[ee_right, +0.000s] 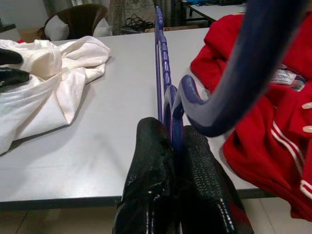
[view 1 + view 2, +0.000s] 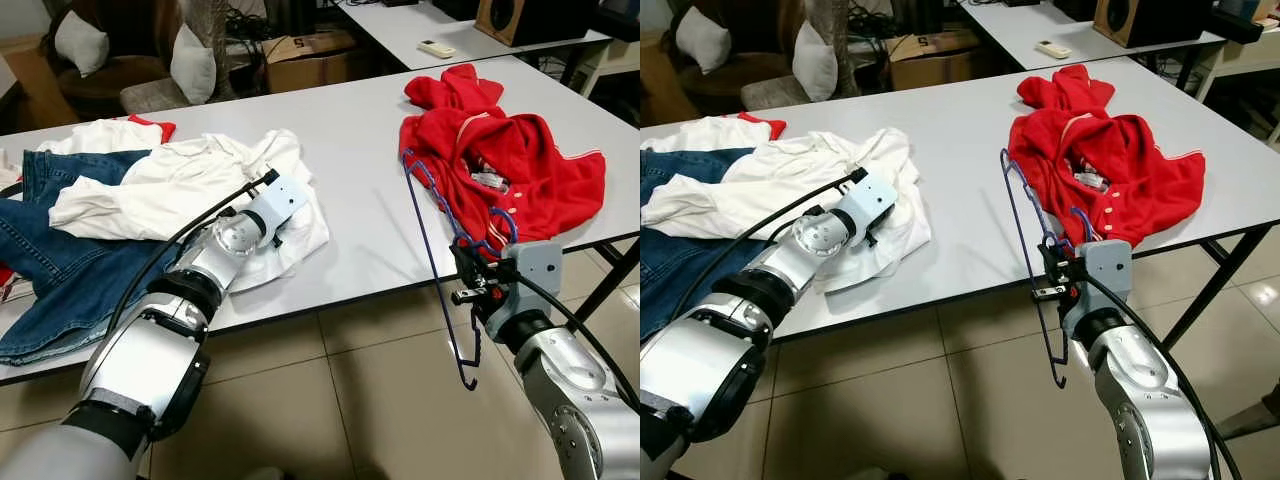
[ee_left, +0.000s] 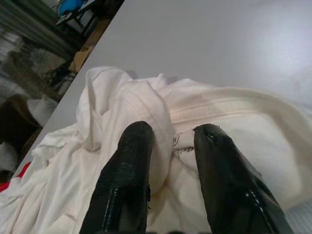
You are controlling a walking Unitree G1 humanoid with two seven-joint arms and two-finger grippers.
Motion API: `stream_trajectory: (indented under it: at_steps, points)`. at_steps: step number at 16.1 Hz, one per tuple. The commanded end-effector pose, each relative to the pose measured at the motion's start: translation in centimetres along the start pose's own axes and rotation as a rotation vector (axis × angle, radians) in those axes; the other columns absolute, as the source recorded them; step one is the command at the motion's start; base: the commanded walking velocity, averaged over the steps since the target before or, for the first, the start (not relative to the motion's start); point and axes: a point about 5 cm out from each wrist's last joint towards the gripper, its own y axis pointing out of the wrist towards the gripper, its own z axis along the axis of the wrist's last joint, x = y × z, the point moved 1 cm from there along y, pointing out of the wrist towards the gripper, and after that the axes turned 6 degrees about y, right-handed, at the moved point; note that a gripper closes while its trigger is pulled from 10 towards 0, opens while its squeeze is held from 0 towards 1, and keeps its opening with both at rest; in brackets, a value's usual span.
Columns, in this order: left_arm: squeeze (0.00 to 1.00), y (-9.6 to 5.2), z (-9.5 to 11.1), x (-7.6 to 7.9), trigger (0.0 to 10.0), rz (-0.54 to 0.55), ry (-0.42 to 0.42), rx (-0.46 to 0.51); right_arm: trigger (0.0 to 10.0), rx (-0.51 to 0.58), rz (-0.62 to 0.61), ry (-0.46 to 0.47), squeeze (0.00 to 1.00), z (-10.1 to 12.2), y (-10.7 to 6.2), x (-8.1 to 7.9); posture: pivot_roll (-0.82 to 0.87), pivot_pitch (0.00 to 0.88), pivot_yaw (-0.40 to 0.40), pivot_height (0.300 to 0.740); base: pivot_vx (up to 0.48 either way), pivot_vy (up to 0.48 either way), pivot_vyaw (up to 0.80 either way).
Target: Hang hanger
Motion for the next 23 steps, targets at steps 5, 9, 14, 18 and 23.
stream_trajectory:
  at_steps: [5, 9, 14, 18, 23]
  points:
    - [0.00, 0.1, -0.4, -0.9, 0.0, 0.063, 0.007, -0.058, 10.0, 0.011, 0.002, -0.006, 0.00, 0.5, 0.0, -0.2, -0.20, 0.000, 0.115, 0.740, 0.000, 0.000, 0.00]
    - [0.00, 0.0, -0.7, -0.9, 0.0, 0.063, 0.019, -0.084, 10.0, 0.013, 0.002, -0.010, 0.00, 0.6, 0.0, -0.2, -0.21, 0.000, 0.117, 0.740, 0.000, 0.000, 0.00]
    - [0.00, -0.2, -1.1, -1.7, 0.0, 0.097, -0.009, -0.097, 10.0, 0.013, 0.004, -0.016, 0.00, 0.6, 0.0, -0.2, -0.21, 0.000, 0.118, 0.740, 0.000, 0.000, 0.00]
    - [0.00, -1.4, -2.2, -4.6, 0.0, 0.094, -0.122, -0.025, 10.0, 0.012, -0.005, -0.008, 0.00, 0.4, -0.4, -0.2, -0.21, 0.000, 0.129, 0.740, 0.000, 0.000, 0.00]
    - [0.00, -3.1, -3.0, -7.8, 0.0, 0.104, -0.291, 0.076, 10.0, 0.010, 0.023, -0.001, 0.00, 0.2, 0.2, -0.7, -0.17, 0.000, 0.109, 0.740, 0.000, 0.000, 0.00]
